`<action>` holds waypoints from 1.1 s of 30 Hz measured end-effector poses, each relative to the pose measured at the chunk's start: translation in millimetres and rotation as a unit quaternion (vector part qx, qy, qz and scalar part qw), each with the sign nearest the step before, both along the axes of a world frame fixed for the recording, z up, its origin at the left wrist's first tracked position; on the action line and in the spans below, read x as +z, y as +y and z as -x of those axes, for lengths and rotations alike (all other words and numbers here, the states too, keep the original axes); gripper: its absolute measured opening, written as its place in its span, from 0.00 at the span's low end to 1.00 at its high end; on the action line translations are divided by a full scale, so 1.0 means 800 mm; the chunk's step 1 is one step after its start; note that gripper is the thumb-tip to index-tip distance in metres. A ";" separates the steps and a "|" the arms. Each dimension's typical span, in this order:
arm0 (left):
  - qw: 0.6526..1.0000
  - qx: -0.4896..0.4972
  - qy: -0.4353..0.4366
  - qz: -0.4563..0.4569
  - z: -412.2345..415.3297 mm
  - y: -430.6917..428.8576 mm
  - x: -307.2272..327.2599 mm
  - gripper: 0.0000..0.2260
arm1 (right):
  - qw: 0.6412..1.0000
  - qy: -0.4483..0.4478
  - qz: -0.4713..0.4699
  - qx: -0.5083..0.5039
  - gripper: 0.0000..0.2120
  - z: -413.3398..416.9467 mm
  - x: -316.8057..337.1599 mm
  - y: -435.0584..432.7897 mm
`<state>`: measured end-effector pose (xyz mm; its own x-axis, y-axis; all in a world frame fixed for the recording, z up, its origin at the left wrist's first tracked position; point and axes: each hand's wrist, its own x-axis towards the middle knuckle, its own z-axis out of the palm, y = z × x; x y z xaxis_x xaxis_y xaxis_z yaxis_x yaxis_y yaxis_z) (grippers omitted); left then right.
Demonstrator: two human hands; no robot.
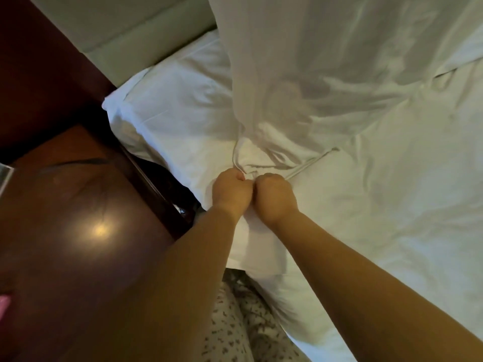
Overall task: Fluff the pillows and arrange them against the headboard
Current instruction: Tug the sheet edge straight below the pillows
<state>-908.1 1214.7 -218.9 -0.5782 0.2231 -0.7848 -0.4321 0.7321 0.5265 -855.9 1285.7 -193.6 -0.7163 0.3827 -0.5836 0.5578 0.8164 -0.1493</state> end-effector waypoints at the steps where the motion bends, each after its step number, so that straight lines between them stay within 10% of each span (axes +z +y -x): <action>1: 0.999 -0.028 0.015 0.007 0.002 -0.007 0.000 0.08 | 1.000 0.007 -0.001 0.002 0.08 -0.001 0.000 -0.010; 12: 0.984 -0.157 0.064 0.052 0.017 -0.051 -0.013 0.02 | 0.998 0.013 0.002 0.056 0.08 -0.002 -0.020 -0.052; 21: 0.992 0.031 0.098 -0.070 0.066 0.010 0.000 0.12 | 0.968 0.231 0.042 -0.085 0.08 0.035 0.001 -0.002; 33: 0.970 0.102 0.193 -0.108 0.023 -0.017 -0.025 0.07 | 0.963 0.201 0.045 -0.177 0.18 0.082 0.008 0.001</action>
<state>-926.4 1201.0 -239.0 -0.8695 0.2071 -0.4483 -0.2965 0.5071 0.8093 -921.4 1286.3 -187.6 -0.7253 0.6048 -0.3290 0.6811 0.5603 -0.4713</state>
